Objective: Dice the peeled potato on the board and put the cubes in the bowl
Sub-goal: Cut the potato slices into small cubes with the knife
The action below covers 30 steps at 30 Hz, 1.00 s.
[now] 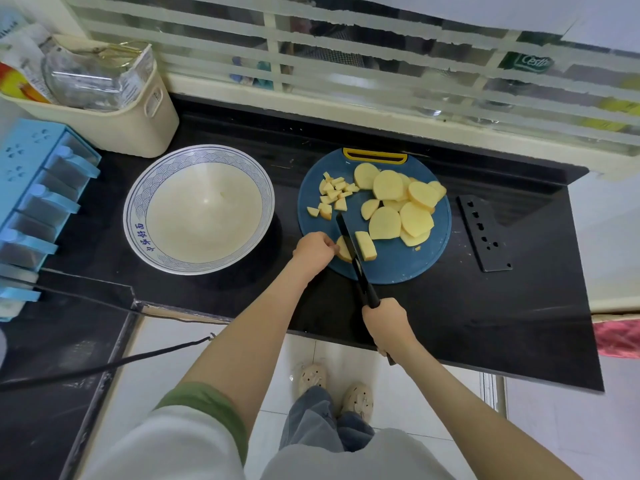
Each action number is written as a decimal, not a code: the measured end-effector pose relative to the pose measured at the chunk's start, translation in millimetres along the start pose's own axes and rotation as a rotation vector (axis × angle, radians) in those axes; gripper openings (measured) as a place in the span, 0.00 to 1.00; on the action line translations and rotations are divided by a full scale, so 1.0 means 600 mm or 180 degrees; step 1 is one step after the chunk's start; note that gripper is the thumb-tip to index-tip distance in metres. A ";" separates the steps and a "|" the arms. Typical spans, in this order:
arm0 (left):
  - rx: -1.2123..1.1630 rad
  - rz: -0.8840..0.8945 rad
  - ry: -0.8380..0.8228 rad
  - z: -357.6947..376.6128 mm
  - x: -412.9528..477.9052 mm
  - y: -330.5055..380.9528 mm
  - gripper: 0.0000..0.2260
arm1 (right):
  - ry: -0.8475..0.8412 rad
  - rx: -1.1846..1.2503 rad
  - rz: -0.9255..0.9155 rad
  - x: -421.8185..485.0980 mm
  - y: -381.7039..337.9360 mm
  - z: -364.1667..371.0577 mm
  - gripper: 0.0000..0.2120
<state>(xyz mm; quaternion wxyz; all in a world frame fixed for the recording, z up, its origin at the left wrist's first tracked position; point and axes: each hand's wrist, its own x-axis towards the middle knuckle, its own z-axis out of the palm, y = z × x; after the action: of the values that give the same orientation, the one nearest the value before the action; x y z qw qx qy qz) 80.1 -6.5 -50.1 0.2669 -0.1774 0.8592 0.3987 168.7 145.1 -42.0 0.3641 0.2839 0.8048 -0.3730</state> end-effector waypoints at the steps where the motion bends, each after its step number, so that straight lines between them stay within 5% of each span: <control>1: -0.0037 0.0045 -0.0064 -0.003 0.000 -0.001 0.11 | -0.0003 0.0001 0.0027 0.002 -0.002 0.001 0.05; 9: -0.0305 0.0031 -0.0149 -0.007 -0.001 -0.005 0.11 | 0.0130 0.0511 -0.0092 -0.021 0.012 0.001 0.08; 30: -0.0347 -0.0099 -0.0107 -0.006 -0.003 0.001 0.06 | 0.0055 -0.0290 -0.0198 -0.004 -0.007 0.000 0.07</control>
<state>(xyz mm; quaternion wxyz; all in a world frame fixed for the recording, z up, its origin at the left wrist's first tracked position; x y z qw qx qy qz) 79.9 -9.0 -46.8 0.2774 -0.1983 0.8288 0.4437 167.1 142.1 -38.6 0.3579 0.2450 0.8325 -0.3446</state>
